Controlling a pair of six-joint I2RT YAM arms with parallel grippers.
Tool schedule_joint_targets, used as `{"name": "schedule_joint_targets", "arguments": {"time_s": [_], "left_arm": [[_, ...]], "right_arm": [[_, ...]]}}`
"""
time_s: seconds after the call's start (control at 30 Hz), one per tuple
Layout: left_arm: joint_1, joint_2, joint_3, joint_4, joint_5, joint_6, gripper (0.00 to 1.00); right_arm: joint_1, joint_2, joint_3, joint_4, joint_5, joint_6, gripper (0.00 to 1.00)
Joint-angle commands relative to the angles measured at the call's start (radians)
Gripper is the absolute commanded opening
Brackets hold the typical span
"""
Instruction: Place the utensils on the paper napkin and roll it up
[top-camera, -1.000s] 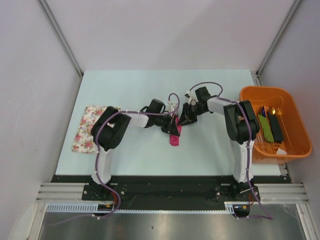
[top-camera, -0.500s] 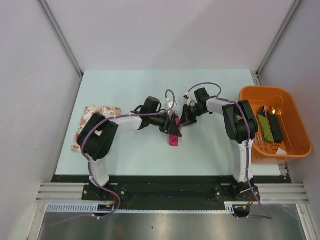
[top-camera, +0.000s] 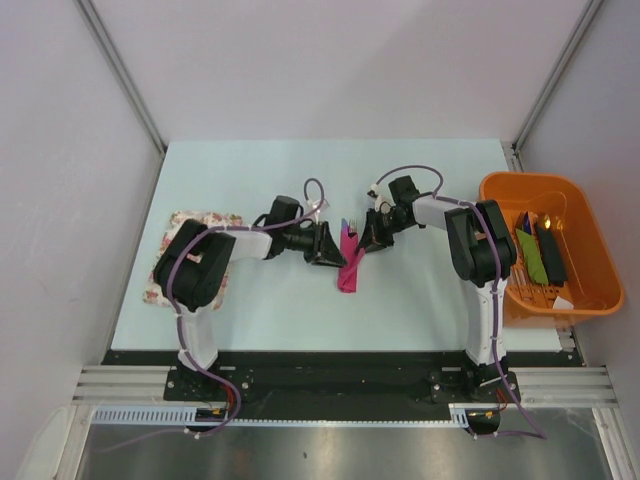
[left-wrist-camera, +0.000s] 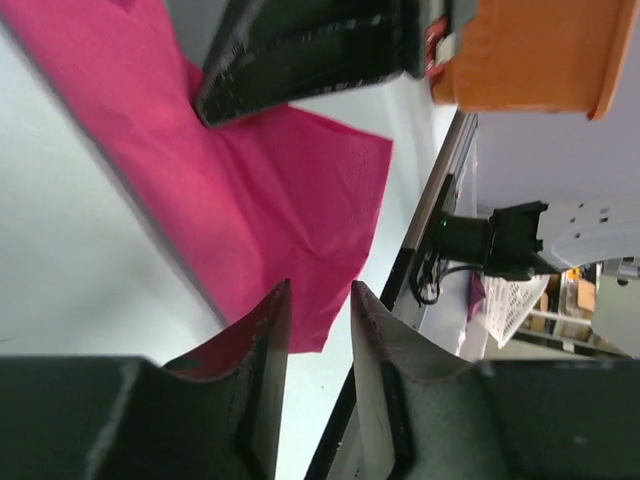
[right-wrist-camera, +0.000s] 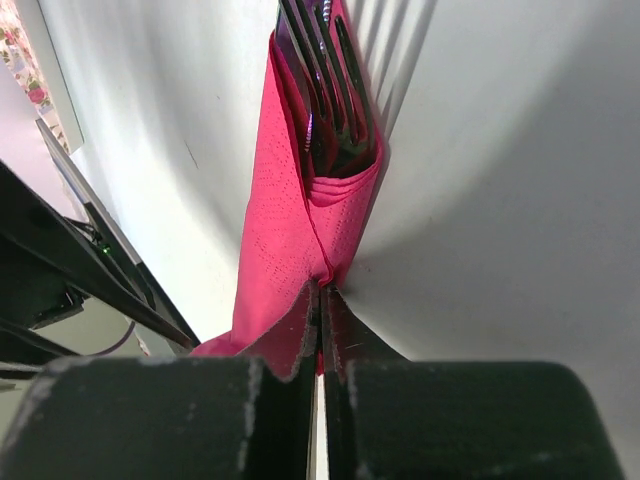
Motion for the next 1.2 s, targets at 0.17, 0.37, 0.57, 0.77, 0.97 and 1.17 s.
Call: {"name": "schedule_joint_targets", "arguments": {"time_s": [0.17,0.37,0.57,0.77,0.97,1.17], "left_arm": [[-0.077,0.102,-0.043,0.12,0.043,-0.123,0.27],[-0.101,0.153,-0.038,0.141,0.052,-0.108,0.3],[-0.103,0.16,-0.035,0.155,0.058,-0.093,0.43],[-0.12,0.085,-0.018,0.098,0.101,-0.016,0.39],[-0.17,0.021,0.029,-0.093,0.193,0.187,0.33],[-0.146,-0.053,0.064,-0.181,0.187,0.275,0.4]], "right_arm": [[-0.008,0.026,-0.008,0.012,0.029,-0.019,0.0],[-0.008,0.028,-0.008,0.013,0.033,-0.019,0.0],[-0.008,0.032,-0.002,0.013,0.036,-0.019,0.0],[-0.008,0.035,-0.006,0.013,0.037,-0.022,0.0],[-0.007,0.035,-0.003,0.021,0.04,-0.017,0.0],[-0.007,0.032,-0.006,0.027,0.042,-0.013,0.0]]}}
